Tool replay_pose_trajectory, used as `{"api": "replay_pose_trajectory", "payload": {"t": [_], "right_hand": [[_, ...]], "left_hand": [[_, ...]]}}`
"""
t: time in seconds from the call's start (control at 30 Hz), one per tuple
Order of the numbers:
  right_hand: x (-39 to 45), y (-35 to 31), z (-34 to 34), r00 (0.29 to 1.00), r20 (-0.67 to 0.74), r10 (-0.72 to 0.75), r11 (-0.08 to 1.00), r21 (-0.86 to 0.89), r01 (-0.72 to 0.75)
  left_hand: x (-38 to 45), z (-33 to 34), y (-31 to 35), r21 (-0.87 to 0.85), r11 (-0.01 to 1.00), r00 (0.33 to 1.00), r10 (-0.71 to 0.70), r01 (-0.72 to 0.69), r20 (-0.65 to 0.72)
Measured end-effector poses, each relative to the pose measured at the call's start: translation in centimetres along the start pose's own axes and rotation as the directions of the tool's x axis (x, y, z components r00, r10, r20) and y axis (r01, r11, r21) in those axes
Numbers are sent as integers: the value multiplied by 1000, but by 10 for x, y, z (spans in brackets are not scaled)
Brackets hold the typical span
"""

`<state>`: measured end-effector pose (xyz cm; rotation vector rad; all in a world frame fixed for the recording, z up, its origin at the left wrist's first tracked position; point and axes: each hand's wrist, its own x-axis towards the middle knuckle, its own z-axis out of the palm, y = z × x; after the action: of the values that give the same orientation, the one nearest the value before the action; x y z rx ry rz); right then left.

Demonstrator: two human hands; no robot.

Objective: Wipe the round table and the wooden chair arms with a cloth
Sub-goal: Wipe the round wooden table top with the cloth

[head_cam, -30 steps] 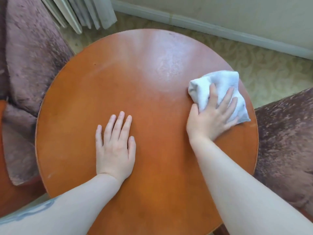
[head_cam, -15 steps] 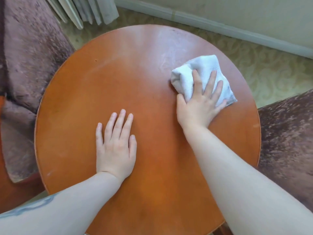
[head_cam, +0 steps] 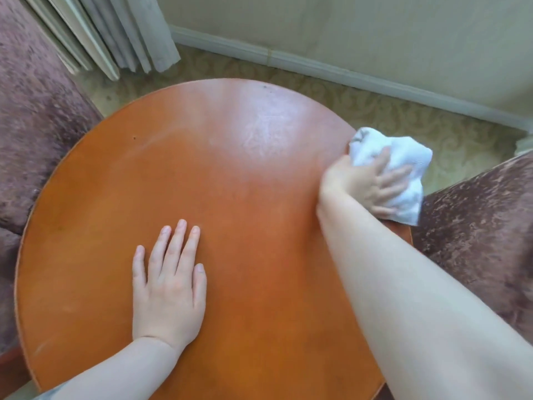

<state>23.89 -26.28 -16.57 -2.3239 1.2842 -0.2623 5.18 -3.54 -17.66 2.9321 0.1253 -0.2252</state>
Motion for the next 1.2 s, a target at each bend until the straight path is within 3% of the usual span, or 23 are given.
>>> {"api": "replay_pose_trajectory", "payload": {"t": [0.1, 0.13, 0.2, 0.27, 0.3, 0.33, 0.37, 0.47, 0.5, 0.57, 0.6, 0.7, 0.77, 0.8, 0.83, 0.87, 0.9, 0.93, 0.97, 1.03, 1.07, 1.13, 1.2], "right_hand": [[-30, -13, 22, 907, 104, -409, 882, -209, 422], [-37, 2, 12, 753, 220, -620, 724, -211, 657], [-26, 40, -15, 271, 386, -882, 273, -51, 961], [15, 54, -42, -212, 438, -873, -161, 152, 975], [36, 49, -47, -322, 441, -838, -254, 206, 945], [49, 37, -44, -315, 452, -835, -253, 192, 948], [52, 20, -33, -179, 461, -869, -132, 132, 982], [10, -56, 24, 657, 322, -682, 675, -69, 734], [-11, -80, 39, 785, 326, -526, 811, -84, 579], [-58, -104, 56, 759, 371, -534, 796, -81, 600], [-80, -100, 59, 623, 413, -664, 675, -28, 738], [-111, -48, 39, -223, 496, -839, -86, 285, 955], [-75, -30, 20, -511, 477, -715, -369, 364, 855], [-51, -31, 19, -506, 469, -724, -390, 327, 861], [-32, -39, 22, -383, 483, -787, -292, 255, 922], [-25, -53, 30, -141, 478, -867, -73, 157, 985], [-29, -70, 40, 200, 441, -875, 236, 28, 971], [-44, -88, 54, 515, 380, -768, 532, -69, 844], [-69, -108, 64, 709, 358, -607, 725, -116, 679], [-122, -128, 80, 745, 406, -529, 774, -129, 620], [-147, -125, 85, 613, 428, -665, 652, -68, 755], [-178, -98, 77, 79, 513, -855, 205, 193, 960], [-173, -70, 57, -422, 473, -774, -203, 446, 872]], "left_hand": [[0, -1, -1, -1, 1000, 1000, 1, -1, 0], [0, -2, 0, 0, 1000, 1000, 1, -1, 3], [-2, -2, 2, -1, 1000, 1000, -1, 1, 11], [0, -4, 3, 4, 1000, 999, -15, 15, 29], [1, -4, 3, 8, 1000, 999, -18, 18, 42], [2, -4, 2, 9, 1000, 999, -15, 15, 50], [2, -5, 1, 9, 1000, 999, -12, 11, 49], [2, -4, 0, 10, 1000, 999, -2, 1, 47], [2, -4, 0, 3, 1000, 999, 4, -4, 45], [1, -3, -1, -14, 1000, 1000, 8, -8, 23], [1, -3, -1, -21, 1000, 1000, 8, -8, 14], [1, -4, -2, -58, 998, 1000, 18, -18, 1], [1, -3, -4, -71, 997, 1000, 29, -29, -1], [0, -3, -4, -74, 997, 999, 33, -32, 17], [1, -4, -4, -75, 997, 999, 30, -27, 32], [2, -5, -4, -66, 998, 999, 23, -20, 41], [3, -5, -4, -50, 999, 998, 18, -16, 54], [3, -5, -3, -35, 999, 998, 17, -14, 60], [2, -5, -3, -40, 999, 998, 15, -12, 55], [2, -4, -3, -73, 997, 999, 14, -12, 36], [2, -4, -3, -79, 997, 999, 11, -8, 30], [2, -3, -3, -85, 996, 1000, -7, 6, -4], [1, -2, -2, -88, 996, 999, 6, -10, -42]]}}
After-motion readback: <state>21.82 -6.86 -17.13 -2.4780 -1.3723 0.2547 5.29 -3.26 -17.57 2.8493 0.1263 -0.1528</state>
